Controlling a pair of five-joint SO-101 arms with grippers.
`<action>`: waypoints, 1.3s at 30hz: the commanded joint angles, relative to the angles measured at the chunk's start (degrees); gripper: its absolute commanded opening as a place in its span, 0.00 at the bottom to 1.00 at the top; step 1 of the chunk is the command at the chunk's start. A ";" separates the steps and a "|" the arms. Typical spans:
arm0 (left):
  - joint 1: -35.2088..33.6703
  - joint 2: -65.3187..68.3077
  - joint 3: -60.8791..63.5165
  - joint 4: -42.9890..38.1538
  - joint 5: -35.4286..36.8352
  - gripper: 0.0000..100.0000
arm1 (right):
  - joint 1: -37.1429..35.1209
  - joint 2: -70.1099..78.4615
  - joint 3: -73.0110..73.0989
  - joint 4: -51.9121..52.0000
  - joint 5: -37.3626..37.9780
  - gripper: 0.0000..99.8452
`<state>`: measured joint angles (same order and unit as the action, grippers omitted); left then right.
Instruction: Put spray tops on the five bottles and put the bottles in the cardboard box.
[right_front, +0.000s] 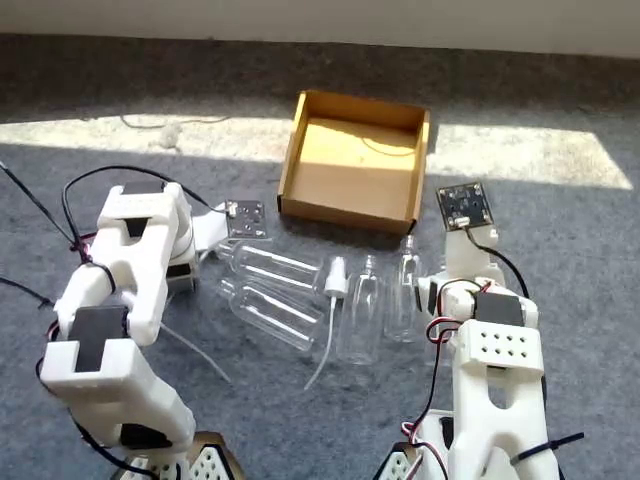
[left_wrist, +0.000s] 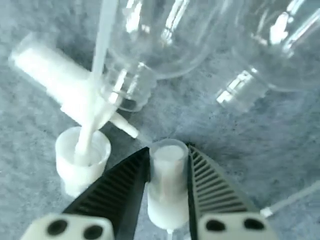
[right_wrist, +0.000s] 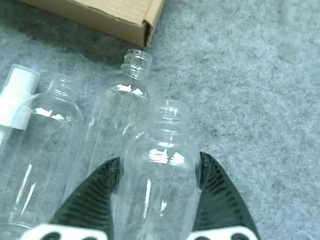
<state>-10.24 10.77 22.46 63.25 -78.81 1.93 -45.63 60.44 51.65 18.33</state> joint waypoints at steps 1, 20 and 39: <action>0.31 -6.29 -3.91 0.62 -4.84 0.06 | -0.31 -0.84 -2.95 0.22 -0.09 0.00; -1.36 -47.60 -12.70 2.46 61.10 0.06 | -17.27 -0.92 -7.78 -14.20 -0.18 0.00; 24.92 -53.58 -25.45 -1.58 94.33 0.06 | -27.56 -43.12 16.75 -23.52 1.49 0.00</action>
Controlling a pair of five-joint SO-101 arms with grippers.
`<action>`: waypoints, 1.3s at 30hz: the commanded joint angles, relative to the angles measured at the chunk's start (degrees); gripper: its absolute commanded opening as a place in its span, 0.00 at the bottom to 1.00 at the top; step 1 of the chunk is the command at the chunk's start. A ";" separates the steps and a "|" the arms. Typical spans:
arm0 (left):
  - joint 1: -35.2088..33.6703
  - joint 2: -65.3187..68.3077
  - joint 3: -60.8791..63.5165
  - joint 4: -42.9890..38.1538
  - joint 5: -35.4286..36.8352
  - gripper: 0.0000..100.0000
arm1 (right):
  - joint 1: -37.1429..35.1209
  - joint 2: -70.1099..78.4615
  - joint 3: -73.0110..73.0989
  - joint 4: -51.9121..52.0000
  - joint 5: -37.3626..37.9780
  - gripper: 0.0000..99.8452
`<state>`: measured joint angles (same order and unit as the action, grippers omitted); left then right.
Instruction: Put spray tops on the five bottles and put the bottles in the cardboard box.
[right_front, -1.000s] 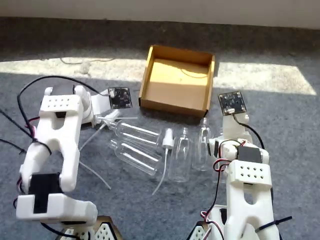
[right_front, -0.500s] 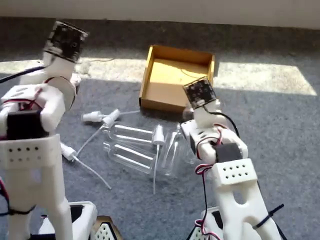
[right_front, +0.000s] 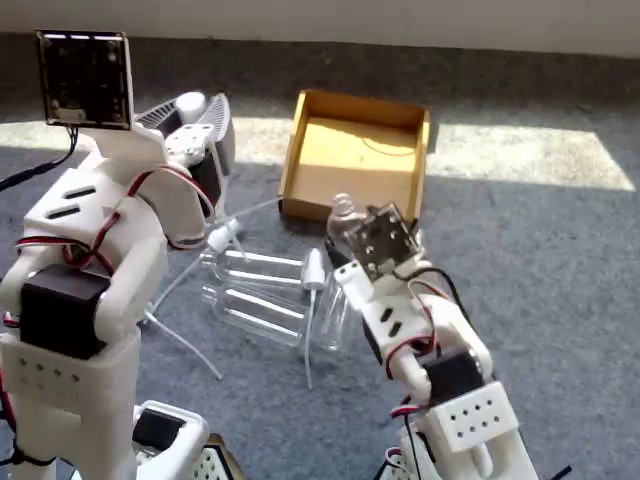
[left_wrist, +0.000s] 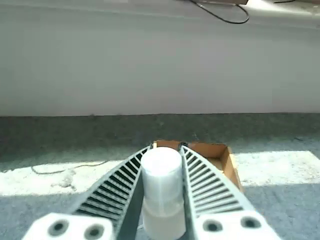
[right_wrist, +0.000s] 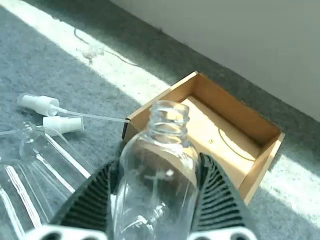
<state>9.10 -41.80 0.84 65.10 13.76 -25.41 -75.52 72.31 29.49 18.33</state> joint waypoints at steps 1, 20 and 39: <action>6.90 -1.01 -4.26 -4.22 2.55 0.06 | -0.40 -17.10 7.60 -1.36 3.08 0.00; 17.01 -0.48 -0.66 -15.91 4.04 0.06 | -4.62 -28.09 21.14 -2.59 5.01 0.00; 13.49 -0.40 13.32 -25.23 -1.93 0.06 | -4.70 -29.85 19.74 -2.33 5.01 0.00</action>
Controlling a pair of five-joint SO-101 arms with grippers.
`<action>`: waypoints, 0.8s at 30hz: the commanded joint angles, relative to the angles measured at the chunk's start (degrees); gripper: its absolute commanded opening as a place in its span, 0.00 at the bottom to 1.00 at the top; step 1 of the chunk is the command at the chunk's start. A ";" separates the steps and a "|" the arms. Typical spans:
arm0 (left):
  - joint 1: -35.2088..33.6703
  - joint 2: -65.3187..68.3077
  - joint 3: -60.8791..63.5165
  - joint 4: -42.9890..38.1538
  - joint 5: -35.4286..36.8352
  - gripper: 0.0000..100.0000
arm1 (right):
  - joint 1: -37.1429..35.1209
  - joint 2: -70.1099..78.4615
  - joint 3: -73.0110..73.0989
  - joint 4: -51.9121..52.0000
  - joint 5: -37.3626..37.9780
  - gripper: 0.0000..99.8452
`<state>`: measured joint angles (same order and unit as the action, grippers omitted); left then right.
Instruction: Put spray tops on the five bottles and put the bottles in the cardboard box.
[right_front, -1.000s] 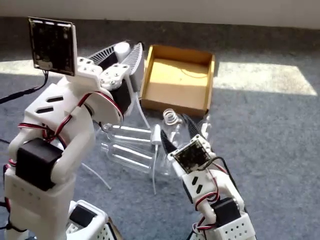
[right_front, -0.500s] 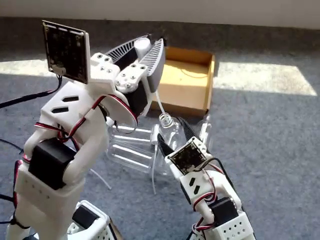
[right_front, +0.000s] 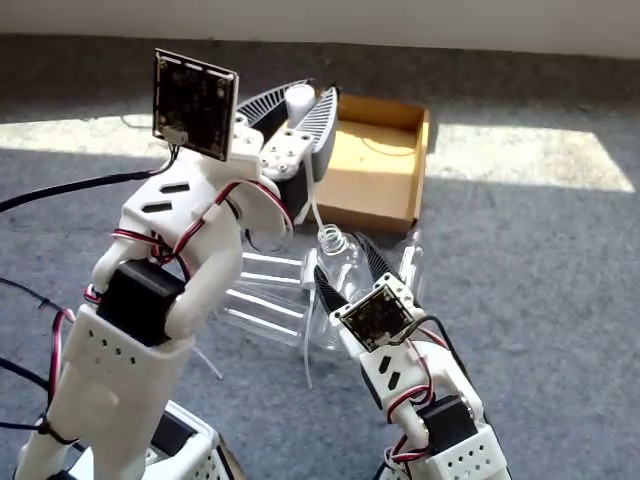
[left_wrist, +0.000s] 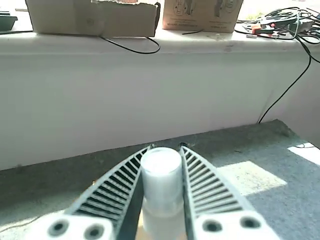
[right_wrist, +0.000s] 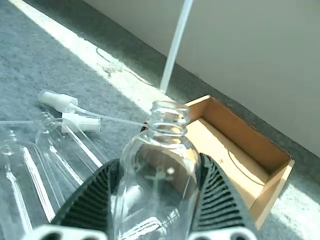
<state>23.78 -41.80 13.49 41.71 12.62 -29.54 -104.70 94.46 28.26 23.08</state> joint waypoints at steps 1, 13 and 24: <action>-1.19 -0.40 0.92 -2.64 -0.97 0.06 | -0.57 -0.66 -2.42 -1.10 0.26 0.00; -0.92 5.67 2.15 -3.69 -0.88 0.06 | -0.48 -0.66 -2.42 -1.10 0.26 0.00; 3.74 5.67 8.66 2.29 5.10 0.06 | -0.40 -0.66 -2.59 -1.36 -2.37 0.00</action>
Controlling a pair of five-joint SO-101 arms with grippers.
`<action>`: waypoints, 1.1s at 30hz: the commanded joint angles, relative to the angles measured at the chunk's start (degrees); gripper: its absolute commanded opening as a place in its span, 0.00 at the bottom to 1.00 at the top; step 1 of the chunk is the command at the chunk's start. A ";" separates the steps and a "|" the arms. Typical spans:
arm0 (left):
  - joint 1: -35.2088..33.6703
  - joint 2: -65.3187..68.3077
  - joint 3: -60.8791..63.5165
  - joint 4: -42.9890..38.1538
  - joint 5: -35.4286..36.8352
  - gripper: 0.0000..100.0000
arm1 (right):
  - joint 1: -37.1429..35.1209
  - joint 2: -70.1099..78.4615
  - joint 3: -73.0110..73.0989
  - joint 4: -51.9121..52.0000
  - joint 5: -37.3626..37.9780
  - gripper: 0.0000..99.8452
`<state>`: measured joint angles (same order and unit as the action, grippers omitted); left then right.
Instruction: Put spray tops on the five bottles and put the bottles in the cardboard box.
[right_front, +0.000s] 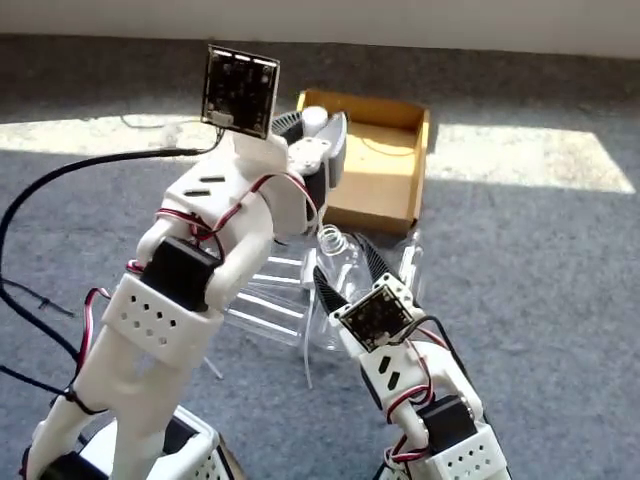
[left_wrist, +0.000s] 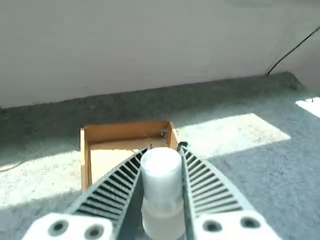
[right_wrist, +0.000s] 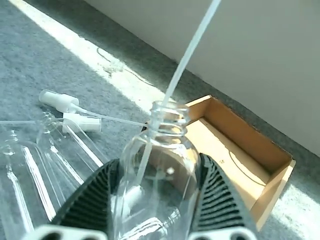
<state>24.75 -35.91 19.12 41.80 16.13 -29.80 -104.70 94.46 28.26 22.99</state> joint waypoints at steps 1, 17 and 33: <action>2.86 -0.22 4.88 2.20 1.67 0.06 | 0.22 -0.66 -2.86 -1.36 -4.75 0.00; 5.14 -0.31 13.93 1.58 1.58 0.11 | 7.08 -0.57 -8.57 -1.19 -16.97 0.00; 4.53 -0.22 -3.65 5.19 -2.11 0.21 | 7.08 -0.57 -8.57 -1.36 -16.97 0.00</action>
<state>29.14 -35.91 24.22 44.00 16.04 -23.30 -104.70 89.63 28.18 6.46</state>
